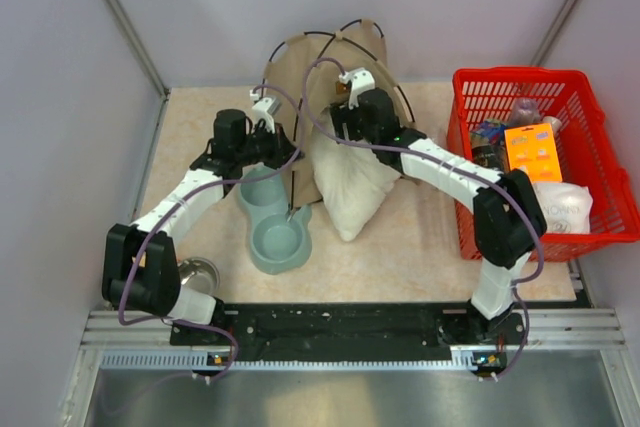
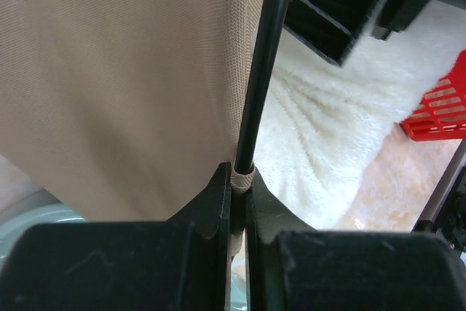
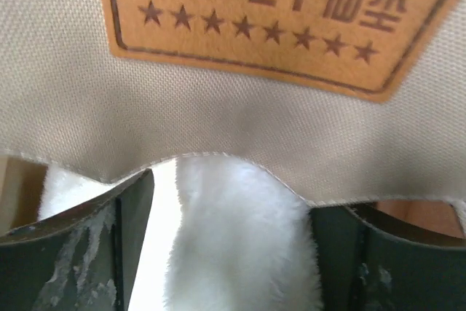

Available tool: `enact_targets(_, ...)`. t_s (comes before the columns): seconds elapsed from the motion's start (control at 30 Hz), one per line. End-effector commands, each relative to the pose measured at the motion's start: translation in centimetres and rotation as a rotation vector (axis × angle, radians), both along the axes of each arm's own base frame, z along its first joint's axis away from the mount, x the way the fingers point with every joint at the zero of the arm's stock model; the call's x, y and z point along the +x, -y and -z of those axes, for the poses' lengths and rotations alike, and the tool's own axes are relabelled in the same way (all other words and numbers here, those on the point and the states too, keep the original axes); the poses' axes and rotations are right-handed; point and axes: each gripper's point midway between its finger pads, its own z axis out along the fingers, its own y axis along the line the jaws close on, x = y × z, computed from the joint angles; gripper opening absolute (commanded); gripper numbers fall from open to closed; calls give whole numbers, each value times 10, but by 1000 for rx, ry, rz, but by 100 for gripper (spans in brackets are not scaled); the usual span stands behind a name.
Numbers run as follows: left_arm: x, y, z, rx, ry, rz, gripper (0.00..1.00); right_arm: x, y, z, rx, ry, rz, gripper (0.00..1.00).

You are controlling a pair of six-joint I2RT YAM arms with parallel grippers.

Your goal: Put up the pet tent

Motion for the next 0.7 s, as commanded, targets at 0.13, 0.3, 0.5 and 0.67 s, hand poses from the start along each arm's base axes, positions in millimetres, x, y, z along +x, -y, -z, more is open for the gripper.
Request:
enact_targets(0.13,12,-1,-2,-61,-98,-113,0,-54,34,-80,124,-9,51,92)
enact_targets(0.3,15,-2,6,-52,-116,-130,0,-71,54,-109,146,20,82,96)
enact_targets(0.5,16,-4,7,-44,-113,-137,0,-87,77,-124,140,60,128,99)
enact_targets(0.67,17,-4,7,-35,-109,-135,0,-109,77,-92,70,-39,52,99)
